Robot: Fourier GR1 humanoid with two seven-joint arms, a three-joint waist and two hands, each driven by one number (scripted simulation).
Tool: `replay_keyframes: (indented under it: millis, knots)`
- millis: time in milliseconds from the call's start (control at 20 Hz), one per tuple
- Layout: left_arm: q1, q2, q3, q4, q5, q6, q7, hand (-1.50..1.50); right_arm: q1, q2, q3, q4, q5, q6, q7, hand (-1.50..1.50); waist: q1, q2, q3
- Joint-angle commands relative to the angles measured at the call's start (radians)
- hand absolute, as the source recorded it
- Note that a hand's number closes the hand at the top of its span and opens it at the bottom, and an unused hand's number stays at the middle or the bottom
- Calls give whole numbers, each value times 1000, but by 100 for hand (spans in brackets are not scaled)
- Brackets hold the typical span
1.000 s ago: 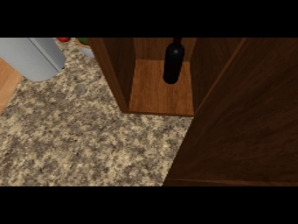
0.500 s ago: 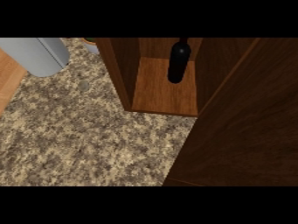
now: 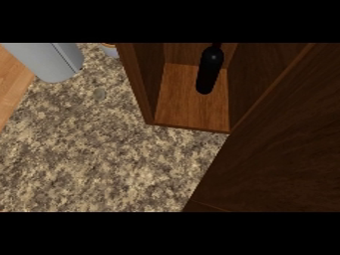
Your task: Pick up the wine, place it into the cabinet and close the cabinet
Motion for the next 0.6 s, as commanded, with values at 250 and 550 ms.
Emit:
replay_keyframes:
  millis: [250, 550]
  knots:
    - [-26, 5, 0, -3, -2, -21, 7, 150, -148, 151, -80, 146, 73, -107, 29, 150, 40, 22, -2]
    - [-47, 4, -15, -21, -5, -36, 16, 150, -267, 153, -176, 233, 78, -102, 23, 150, 71, 30, -1]
